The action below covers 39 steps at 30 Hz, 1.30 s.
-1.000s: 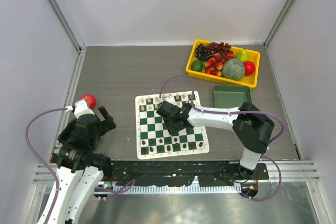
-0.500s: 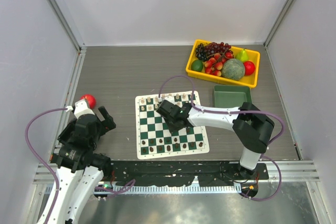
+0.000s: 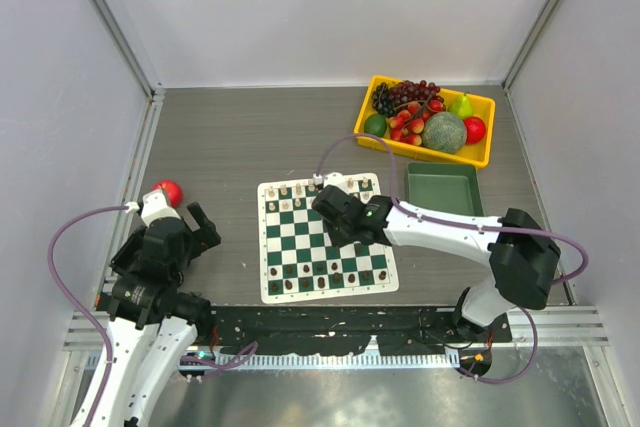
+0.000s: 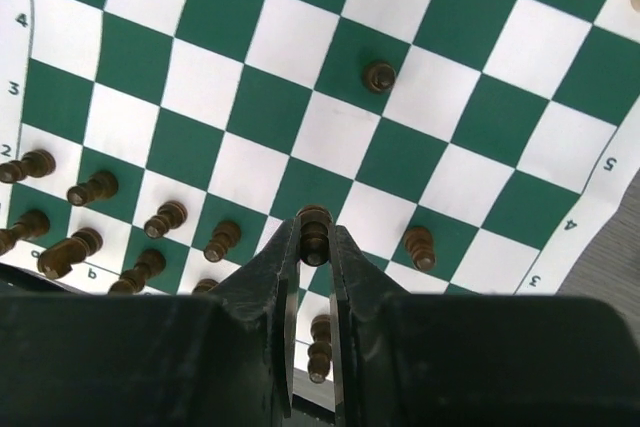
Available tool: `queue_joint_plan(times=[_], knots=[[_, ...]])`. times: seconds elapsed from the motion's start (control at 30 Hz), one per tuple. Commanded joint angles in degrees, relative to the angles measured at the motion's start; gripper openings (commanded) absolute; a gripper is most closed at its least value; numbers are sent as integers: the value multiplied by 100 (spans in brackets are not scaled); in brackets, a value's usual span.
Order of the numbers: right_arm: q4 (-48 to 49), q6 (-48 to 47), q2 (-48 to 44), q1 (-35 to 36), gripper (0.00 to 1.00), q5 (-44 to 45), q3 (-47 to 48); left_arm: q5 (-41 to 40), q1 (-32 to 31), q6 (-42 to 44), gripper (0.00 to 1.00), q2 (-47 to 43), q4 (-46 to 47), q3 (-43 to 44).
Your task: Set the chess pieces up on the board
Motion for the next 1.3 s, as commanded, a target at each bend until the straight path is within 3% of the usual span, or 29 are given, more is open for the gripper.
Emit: queue_joint_plan(times=[0.0,0.27,1.27], knots=[[-179,267,-248,-3,14,204,-289,2,28,25,99,32,140,-13],[-153,434,-327,41,16,55,-711,11,19,25,99,32,148,-13],[-241,566,138,305,17,125,-667,20,28,34,99,59,148,-13]])
